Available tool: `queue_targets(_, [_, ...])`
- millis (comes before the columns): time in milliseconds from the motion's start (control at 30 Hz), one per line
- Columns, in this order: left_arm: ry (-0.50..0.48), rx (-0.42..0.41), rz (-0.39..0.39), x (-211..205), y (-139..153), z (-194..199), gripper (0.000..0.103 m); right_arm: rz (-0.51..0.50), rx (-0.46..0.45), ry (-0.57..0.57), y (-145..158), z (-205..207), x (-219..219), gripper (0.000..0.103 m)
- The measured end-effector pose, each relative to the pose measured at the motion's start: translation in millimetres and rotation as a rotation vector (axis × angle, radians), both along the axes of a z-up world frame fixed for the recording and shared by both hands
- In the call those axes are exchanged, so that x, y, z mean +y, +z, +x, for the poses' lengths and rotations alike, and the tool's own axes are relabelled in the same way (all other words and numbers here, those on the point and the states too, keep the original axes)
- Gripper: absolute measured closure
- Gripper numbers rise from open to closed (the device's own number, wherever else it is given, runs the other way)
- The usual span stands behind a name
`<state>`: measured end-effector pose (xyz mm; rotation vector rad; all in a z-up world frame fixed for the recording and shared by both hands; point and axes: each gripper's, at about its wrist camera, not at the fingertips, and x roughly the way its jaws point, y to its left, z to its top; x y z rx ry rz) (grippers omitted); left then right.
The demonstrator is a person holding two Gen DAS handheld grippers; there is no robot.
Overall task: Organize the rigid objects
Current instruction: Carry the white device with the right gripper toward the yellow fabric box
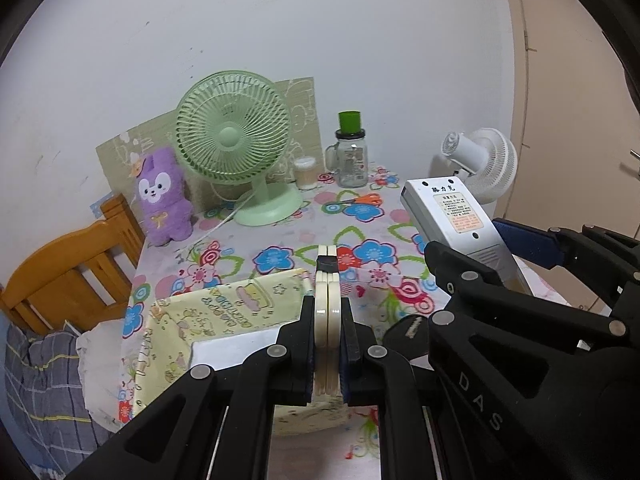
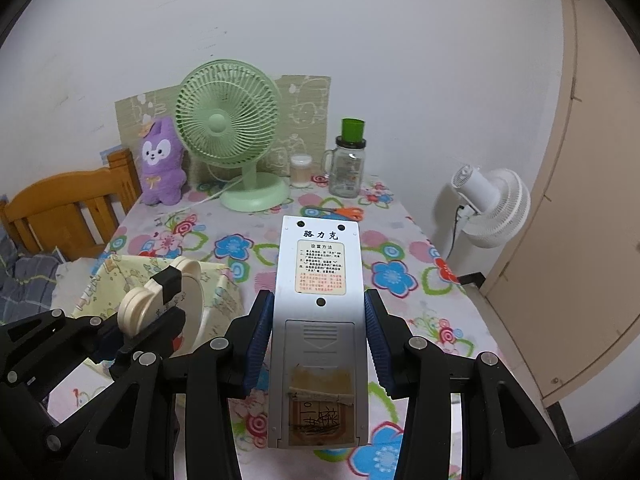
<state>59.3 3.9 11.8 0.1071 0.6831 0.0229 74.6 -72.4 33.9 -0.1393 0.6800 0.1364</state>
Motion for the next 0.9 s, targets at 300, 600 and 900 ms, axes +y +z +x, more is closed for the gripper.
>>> queue_targets(300, [0.031,0.033,-0.003,29,-7,9,0.096,0.000,0.045,0.022,-7,14,29,0.055])
queue_targets(600, [0.065,0.072,-0.016,60,-17,17,0.096,-0.001,0.110,0.042,-20,29,60,0.055])
queue_targets(900, [0.066,0.135,-0.032,83,-32,29,0.096,0.008,0.194,0.030,-39,43,82,0.055])
